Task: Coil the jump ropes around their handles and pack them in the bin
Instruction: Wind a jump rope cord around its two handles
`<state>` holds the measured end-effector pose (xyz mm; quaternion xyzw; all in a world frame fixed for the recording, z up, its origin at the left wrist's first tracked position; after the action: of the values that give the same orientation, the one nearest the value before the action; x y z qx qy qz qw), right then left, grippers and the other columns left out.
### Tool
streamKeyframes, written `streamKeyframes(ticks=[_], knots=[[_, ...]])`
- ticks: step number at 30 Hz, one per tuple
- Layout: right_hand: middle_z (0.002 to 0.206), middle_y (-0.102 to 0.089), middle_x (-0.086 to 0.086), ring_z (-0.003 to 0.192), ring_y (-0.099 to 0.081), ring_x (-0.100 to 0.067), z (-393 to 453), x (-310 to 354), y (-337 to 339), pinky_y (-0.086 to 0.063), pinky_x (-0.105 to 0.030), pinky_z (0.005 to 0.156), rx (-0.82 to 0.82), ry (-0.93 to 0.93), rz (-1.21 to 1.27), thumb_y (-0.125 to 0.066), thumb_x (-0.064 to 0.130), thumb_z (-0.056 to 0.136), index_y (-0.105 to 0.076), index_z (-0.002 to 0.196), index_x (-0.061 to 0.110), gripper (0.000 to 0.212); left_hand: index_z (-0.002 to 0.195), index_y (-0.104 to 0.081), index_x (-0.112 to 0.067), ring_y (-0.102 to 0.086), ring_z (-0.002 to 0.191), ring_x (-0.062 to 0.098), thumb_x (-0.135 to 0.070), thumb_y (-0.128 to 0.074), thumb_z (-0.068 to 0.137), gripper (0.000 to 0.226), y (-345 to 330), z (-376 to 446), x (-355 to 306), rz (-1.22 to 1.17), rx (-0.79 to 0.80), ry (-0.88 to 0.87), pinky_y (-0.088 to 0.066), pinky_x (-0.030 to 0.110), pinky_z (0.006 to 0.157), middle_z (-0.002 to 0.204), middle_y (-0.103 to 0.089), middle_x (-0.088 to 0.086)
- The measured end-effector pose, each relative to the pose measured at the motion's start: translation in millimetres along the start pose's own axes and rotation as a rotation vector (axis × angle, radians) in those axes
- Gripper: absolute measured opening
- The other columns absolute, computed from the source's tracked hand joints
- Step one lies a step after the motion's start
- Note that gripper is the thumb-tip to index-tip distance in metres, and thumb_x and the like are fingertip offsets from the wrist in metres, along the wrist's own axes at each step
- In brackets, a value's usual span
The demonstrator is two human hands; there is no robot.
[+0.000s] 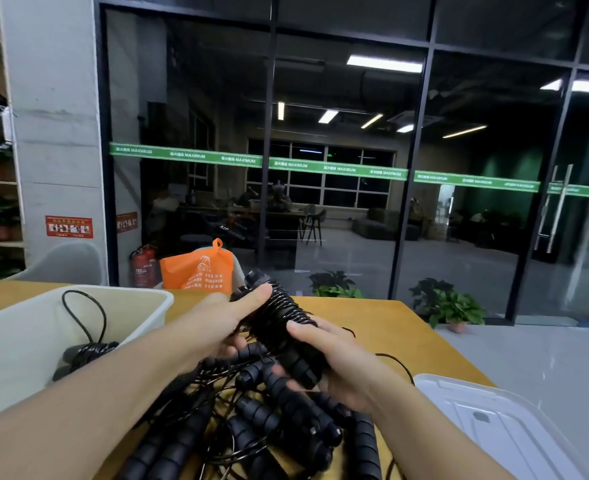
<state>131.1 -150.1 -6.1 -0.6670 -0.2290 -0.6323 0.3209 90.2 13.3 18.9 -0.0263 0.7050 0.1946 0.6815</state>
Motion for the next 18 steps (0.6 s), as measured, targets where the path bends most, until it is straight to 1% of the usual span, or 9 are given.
streamKeyframes(ticks=[1, 3, 5, 8, 9, 12, 14, 16, 18], knots=[[0.087, -0.07, -0.007, 0.075, -0.067, -0.025, 4.5, -0.4, -1.0, -0.055, -0.029, 0.057, -0.054, 0.028, -0.083, -0.065, 0.022, 0.09, -0.058, 0.111, 0.013, 0.024, 0.109, -0.056, -0.008, -0.054, 0.049, 0.012, -0.067, -0.064, 0.072, 0.07, 5.1, 0.7, -0.9, 0.105, -0.041, -0.009, -0.047, 0.025, 0.046, 0.083, -0.064, 0.0], [0.09, -0.068, -0.008, 0.072, -0.067, -0.022, 14.5, -3.1, -4.0, -0.052, -0.03, 0.056, -0.15, 0.063, -0.232, -0.068, 0.02, 0.088, -0.058, 0.113, 0.015, 0.027, 0.11, -0.045, -0.017, -0.059, 0.059, 0.018, -0.05, -0.059, 0.087, 0.043, 20.7, 0.7, -6.3, 0.354, -0.196, -0.134, -0.051, 0.03, 0.056, 0.091, -0.063, -0.001], [0.091, -0.068, -0.01, 0.069, -0.066, -0.02, 21.6, -4.7, -4.3, -0.051, -0.03, 0.055, -0.225, 0.081, -0.297, -0.069, 0.02, 0.087, -0.058, 0.113, 0.017, 0.029, 0.111, -0.049, -0.023, -0.061, 0.066, 0.02, -0.033, -0.048, 0.096, 0.018, 36.4, -2.8, -16.3, 0.524, -0.321, -0.313, -0.051, 0.029, 0.061, 0.09, -0.062, -0.005], [0.094, -0.068, -0.011, 0.07, -0.066, -0.02, 28.5, -6.0, -7.4, -0.052, -0.03, 0.057, -0.27, 0.091, -0.233, -0.067, 0.02, 0.089, -0.058, 0.114, 0.017, 0.027, 0.109, -0.064, -0.03, -0.066, 0.083, 0.024, -0.032, -0.035, 0.1, 0.031, 57.2, -7.2, -23.7, 0.668, -0.31, -0.429, -0.055, 0.041, 0.076, 0.094, -0.07, 0.001], [0.095, -0.068, -0.011, 0.071, -0.066, -0.02, 29.4, -6.0, -8.1, -0.053, -0.03, 0.059, -0.274, 0.091, -0.221, -0.066, 0.02, 0.089, -0.058, 0.114, 0.017, 0.026, 0.112, -0.063, -0.03, -0.064, 0.088, 0.021, -0.032, -0.036, 0.1, 0.03, 61.3, -8.3, -24.6, 0.675, -0.294, -0.449, -0.054, 0.038, 0.078, 0.099, -0.069, 0.001], [0.097, -0.069, -0.01, 0.073, -0.068, -0.017, 32.0, -7.4, -12.2, -0.053, -0.028, 0.061, -0.256, 0.1, -0.259, -0.067, 0.02, 0.089, -0.058, 0.115, 0.02, 0.028, 0.13, -0.053, -0.021, -0.054, 0.105, 0.009, -0.033, -0.048, 0.097, 0.035, 68.0, -6.1, -22.6, 0.722, -0.276, -0.427, -0.042, 0.019, 0.083, 0.122, -0.059, -0.005], [0.104, -0.069, -0.006, 0.081, -0.071, -0.017, 33.6, -9.4, -16.2, -0.056, -0.03, 0.069, -0.235, 0.128, -0.319, -0.07, 0.022, 0.086, -0.058, 0.118, 0.026, 0.034, 0.138, -0.045, -0.016, -0.049, 0.121, 0.013, -0.044, -0.05, 0.094, 0.053, 72.3, 1.0, -15.5, 0.688, -0.24, -0.305, -0.038, 0.024, 0.097, 0.137, -0.052, 0.0], [0.111, -0.067, 0.003, 0.093, -0.07, -0.014, 34.3, -9.7, -21.0, -0.057, -0.034, 0.084, -0.219, 0.181, -0.429, -0.073, 0.027, 0.083, -0.056, 0.12, 0.036, 0.042, 0.141, -0.041, -0.018, -0.045, 0.13, 0.018, -0.059, -0.052, 0.087, 0.069, 74.0, 5.3, -11.3, 0.608, -0.176, -0.206, -0.034, 0.032, 0.109, 0.143, -0.047, 0.002], [0.118, -0.063, 0.01, 0.103, -0.064, -0.007, 34.0, -7.7, -28.1, -0.053, -0.03, 0.093, -0.19, 0.255, -0.602, -0.074, 0.03, 0.081, -0.052, 0.125, 0.041, 0.05, 0.129, -0.048, -0.031, -0.047, 0.128, 0.016, -0.06, -0.061, 0.08, 0.059, 71.2, 8.5, -12.5, 0.46, -0.122, -0.248, -0.035, 0.036, 0.11, 0.139, -0.051, -0.001]])
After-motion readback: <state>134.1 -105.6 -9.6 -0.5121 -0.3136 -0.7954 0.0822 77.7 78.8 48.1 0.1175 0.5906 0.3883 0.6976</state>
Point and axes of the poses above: each hand's wrist, its own z-axis towards the middle knuckle, its own y-axis out of the back of the hand, x = y × z, the point moved 4 cm from there along z, towards the middle knuckle
